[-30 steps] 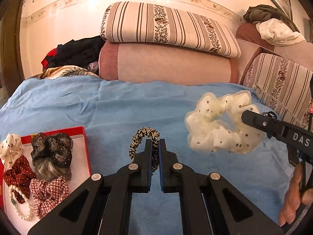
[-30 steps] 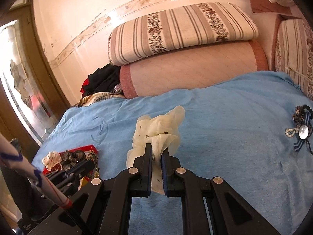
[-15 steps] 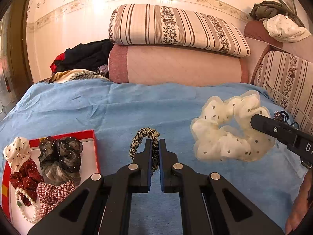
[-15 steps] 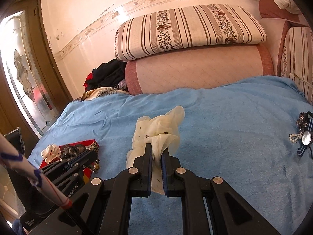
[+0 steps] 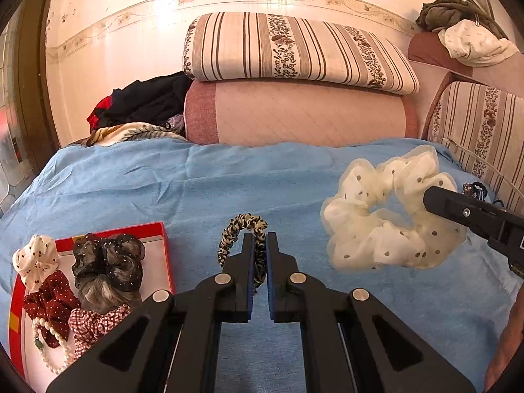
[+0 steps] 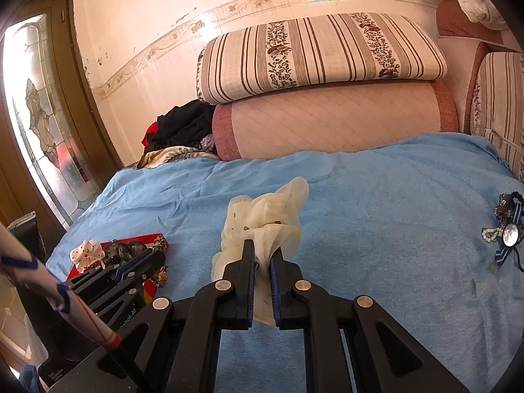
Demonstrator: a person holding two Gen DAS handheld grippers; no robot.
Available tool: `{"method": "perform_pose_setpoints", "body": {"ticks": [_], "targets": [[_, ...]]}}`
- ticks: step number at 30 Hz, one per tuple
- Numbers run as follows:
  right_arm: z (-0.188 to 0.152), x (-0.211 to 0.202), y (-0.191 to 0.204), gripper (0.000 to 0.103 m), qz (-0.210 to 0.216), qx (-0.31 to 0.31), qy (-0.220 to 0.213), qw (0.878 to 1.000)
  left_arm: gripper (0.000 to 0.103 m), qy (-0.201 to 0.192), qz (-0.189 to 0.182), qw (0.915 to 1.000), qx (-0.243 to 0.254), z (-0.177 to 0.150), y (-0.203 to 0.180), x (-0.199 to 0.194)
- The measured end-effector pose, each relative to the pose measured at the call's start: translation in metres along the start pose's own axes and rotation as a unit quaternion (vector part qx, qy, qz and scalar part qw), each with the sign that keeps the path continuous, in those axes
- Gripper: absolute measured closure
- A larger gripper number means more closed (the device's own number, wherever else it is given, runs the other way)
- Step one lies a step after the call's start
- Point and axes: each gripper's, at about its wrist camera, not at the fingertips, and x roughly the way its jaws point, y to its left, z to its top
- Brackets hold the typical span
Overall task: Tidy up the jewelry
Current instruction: 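Carry the cream scrunchie and leopard bracelet over the tray with both tools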
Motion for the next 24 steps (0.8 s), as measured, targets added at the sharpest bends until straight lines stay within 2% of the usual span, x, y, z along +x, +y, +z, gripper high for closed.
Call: {"method": "perform_pose_setpoints", "body": {"ticks": [10, 18, 24], "targets": [[-0.001, -0.009, 0.017, 0.094, 0.000, -0.012, -0.009, 1.000, 0.097, -0.006, 0.000, 0.9999, -0.013, 0.002, 0.008, -0.005], [-0.009, -0.020, 0.051, 0.094, 0.017, -0.021, -0.014, 1.000, 0.097, -0.037, 0.017, 0.9989, -0.022, 0.006, 0.034, -0.040], [-0.024, -0.031, 0.088, 0.094, 0.035, -0.027, -0.011, 0.999, 0.097, -0.061, 0.046, 0.9959, -0.048, 0.003, 0.075, -0.080]]}}
